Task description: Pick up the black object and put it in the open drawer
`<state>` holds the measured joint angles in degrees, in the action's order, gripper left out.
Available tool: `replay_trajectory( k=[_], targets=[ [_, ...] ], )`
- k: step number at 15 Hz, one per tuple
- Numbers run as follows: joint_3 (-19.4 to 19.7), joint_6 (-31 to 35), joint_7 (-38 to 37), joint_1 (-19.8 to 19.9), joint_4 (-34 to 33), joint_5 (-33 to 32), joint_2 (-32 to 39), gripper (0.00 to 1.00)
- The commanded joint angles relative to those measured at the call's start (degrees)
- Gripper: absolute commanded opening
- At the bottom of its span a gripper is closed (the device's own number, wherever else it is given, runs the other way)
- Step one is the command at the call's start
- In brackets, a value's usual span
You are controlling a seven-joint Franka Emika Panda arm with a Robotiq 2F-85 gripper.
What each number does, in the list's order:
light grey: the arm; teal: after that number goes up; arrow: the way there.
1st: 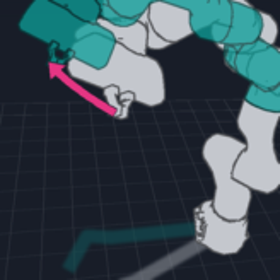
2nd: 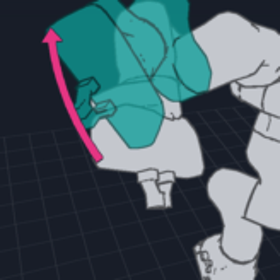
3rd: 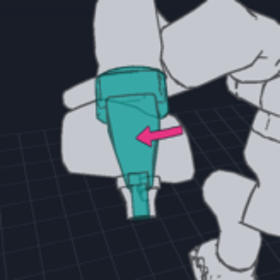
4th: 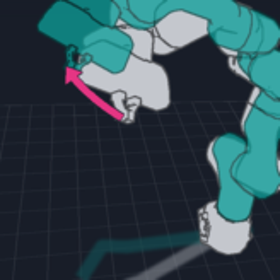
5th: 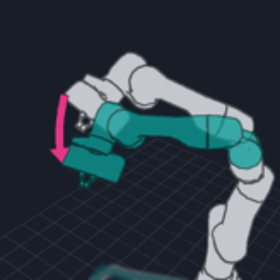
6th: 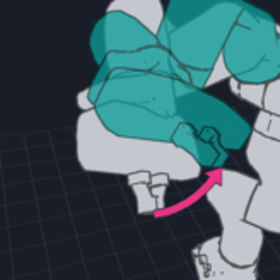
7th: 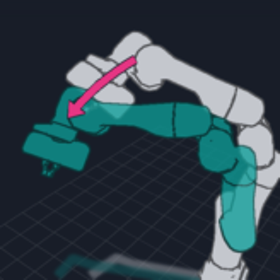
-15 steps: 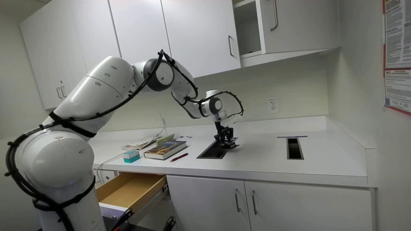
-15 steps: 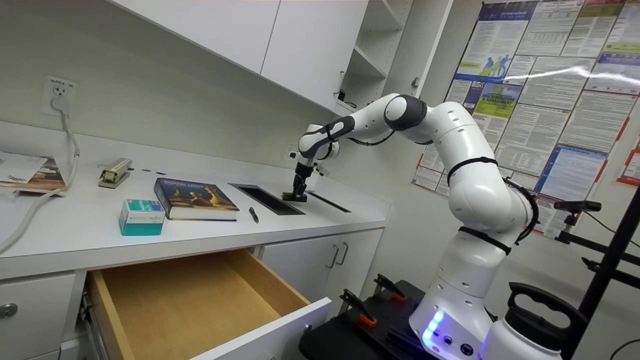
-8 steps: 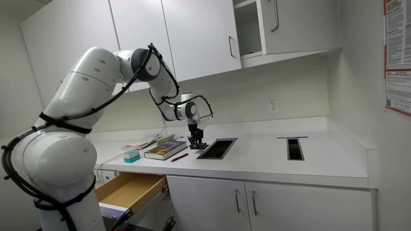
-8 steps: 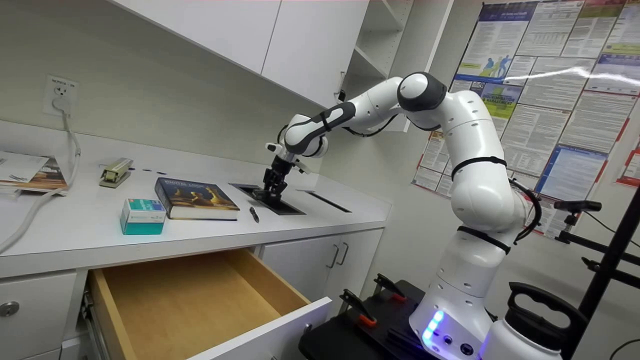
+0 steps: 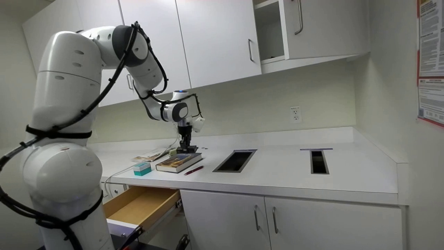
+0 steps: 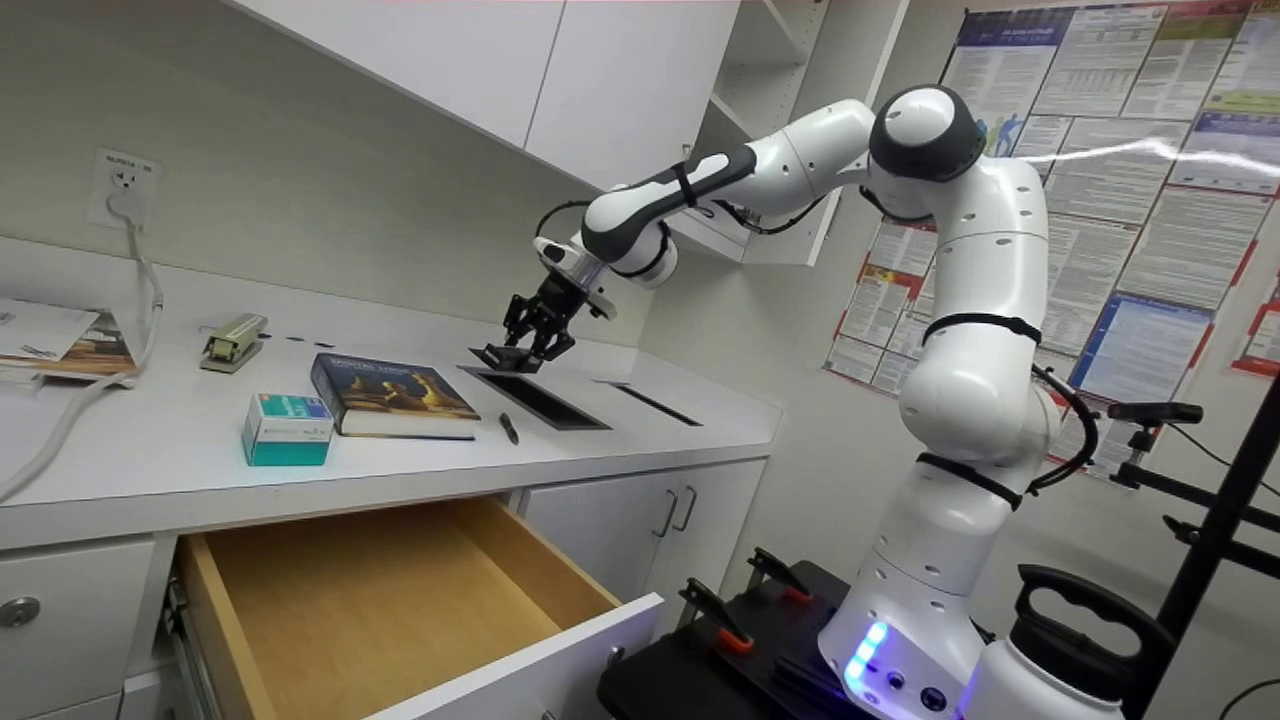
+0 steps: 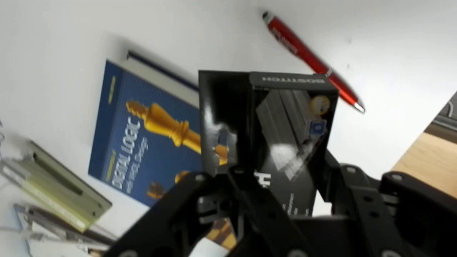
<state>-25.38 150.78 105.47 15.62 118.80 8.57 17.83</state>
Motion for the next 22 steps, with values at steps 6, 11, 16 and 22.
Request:
replay_trajectory(
  k=[6, 11, 16, 22],
  targets=[
    [0.79, -8.42, 20.33, -6.62, 0.18, 18.71, -2.40, 0.44],
    [1.06, -8.56, 20.35, -6.88, 0.17, 18.73, -2.36, 0.44],
    [1.93, -7.16, 10.46, -14.02, 6.27, 22.99, -5.92, 0.19],
    [1.14, 3.82, -11.33, -25.45, 17.49, 22.03, -9.98, 0.19]
  ],
)
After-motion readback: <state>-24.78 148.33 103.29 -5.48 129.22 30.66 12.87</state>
